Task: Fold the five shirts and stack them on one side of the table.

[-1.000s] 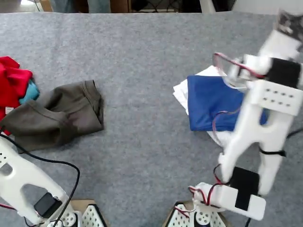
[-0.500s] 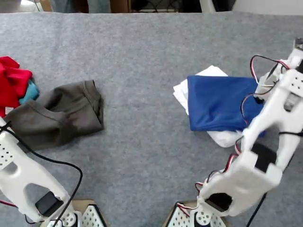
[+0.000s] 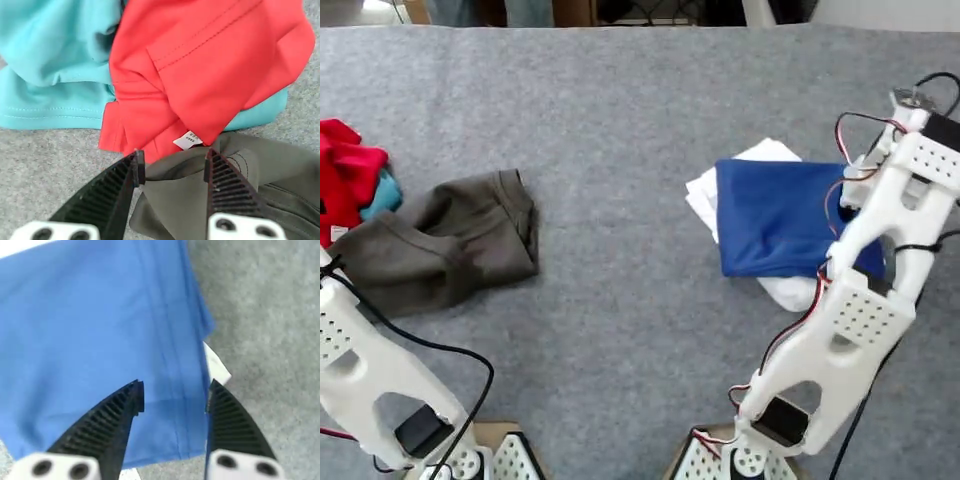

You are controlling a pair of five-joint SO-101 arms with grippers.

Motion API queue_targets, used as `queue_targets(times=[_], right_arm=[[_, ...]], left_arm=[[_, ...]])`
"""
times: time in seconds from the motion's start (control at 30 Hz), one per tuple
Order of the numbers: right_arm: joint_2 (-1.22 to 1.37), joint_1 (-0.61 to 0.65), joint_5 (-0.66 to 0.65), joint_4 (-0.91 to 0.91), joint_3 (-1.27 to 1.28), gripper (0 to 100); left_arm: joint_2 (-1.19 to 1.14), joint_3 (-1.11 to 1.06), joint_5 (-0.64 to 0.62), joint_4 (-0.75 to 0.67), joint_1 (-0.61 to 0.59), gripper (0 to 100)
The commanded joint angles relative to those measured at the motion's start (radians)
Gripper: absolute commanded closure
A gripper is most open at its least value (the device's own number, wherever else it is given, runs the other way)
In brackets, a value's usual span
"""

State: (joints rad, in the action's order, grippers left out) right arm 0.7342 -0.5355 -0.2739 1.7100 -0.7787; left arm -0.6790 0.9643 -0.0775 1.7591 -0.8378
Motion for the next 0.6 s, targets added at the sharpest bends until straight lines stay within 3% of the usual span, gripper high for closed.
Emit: queue_targets(times=[0.0,0.23,0.4,0.57], right_arm=[[0.047,0.012,-0.006,-0.014,-0.05,79.7],[0.166,-0.063,0.0,-0.114,-0.082,78.3],[0.154,-0.063,-0.009,-0.003,-0.202,59.7],[0.16,-0.032,-0.041,0.052,-0.28,56.8]], left_arm=[[0.064,-0.001,0.002,0.002,0.01,79],[0.064,-0.001,0.002,0.002,0.001,79],[0.064,-0.001,0.0,0.002,0.01,79],[0.064,-0.001,0.0,0.002,0.013,79]])
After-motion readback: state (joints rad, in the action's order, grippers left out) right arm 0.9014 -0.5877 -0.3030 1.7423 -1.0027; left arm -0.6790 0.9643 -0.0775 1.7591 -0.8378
